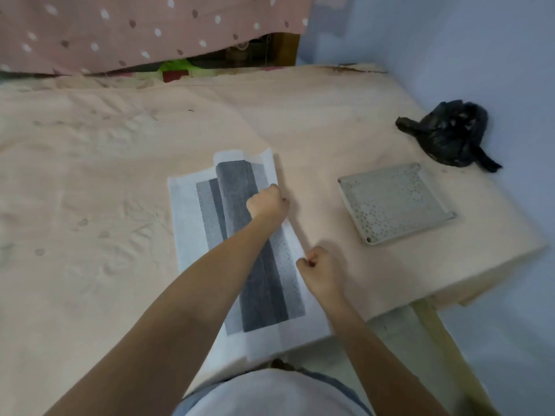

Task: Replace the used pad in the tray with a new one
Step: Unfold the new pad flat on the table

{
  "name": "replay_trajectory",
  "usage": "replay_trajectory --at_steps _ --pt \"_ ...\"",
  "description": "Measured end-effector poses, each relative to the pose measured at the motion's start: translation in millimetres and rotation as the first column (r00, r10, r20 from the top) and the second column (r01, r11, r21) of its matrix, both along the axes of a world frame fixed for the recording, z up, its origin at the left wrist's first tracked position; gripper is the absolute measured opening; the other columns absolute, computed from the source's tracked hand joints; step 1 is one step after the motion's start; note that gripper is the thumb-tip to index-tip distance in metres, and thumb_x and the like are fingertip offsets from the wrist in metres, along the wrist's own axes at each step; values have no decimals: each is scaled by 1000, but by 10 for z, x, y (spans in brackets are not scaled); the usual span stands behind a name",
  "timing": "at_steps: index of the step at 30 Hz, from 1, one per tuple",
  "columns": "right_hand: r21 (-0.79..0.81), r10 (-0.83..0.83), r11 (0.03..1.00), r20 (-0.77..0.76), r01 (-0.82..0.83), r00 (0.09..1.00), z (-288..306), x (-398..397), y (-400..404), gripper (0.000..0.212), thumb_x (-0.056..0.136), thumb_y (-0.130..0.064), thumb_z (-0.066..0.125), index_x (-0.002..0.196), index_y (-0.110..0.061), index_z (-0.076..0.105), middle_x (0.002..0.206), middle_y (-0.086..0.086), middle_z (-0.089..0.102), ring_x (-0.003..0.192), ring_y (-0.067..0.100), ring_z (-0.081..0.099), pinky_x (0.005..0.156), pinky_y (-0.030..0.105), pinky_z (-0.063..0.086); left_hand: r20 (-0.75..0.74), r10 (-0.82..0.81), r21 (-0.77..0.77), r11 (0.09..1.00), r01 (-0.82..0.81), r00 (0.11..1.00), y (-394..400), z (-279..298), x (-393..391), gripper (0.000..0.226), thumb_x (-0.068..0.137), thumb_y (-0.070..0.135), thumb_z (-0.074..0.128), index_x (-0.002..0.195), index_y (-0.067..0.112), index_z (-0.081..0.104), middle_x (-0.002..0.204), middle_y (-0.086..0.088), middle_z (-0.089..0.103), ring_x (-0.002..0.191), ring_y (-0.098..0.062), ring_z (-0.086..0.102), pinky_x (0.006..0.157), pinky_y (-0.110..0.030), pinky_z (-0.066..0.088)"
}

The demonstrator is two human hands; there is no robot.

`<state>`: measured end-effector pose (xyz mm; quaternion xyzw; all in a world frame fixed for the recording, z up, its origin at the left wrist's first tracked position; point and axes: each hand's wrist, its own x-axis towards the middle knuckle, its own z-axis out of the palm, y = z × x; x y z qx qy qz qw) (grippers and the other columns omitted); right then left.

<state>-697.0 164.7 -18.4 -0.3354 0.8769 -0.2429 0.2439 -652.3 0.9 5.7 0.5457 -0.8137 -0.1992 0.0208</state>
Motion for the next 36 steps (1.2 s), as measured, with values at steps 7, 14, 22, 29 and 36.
replay_trajectory --at_steps 7,14,22,29,36 --pt "-1 -35 999 -64 35 997 23 -592 132 36 82 -17 57 56 -22 32 53 -8 35 54 12 39 51 22 27 -6 -11 56 998 12 1000 67 -36 -590 21 96 28 42 99 8 50 80 -5 53 68 -24 49 46 -26 26" --pt "30 -40 999 -130 45 991 -82 -1057 160 39 82 -15 57 55 -25 31 53 -8 38 48 3 37 49 19 28 -48 37 182 983 -28 998 35 -258 -1039 17 94 28 41 92 12 46 76 -3 59 69 -23 54 48 -25 31" --pt "256 -24 966 -31 32 999 -361 -1295 170 19 87 -26 53 71 -16 51 62 -6 47 59 10 47 53 23 33 -102 77 353 935 -36 992 29 -563 -1168 17 96 29 46 98 13 54 91 -5 65 86 -25 63 69 -32 48" --pt "258 -46 965 -25 51 999 -418 -1325 165 14 85 -28 59 80 -16 53 77 -3 56 72 16 54 63 24 35 -238 53 483 873 71 970 3 -662 -1145 25 94 15 43 106 7 64 88 -11 66 76 -31 67 67 -33 55" --pt "128 92 989 -97 -80 991 -305 -1046 -44 14 82 -12 58 79 -14 45 75 -3 45 73 18 50 63 28 39 -332 86 405 912 60 939 62 -591 -806 28 96 10 43 120 7 56 100 -3 56 89 -18 55 68 -18 45"
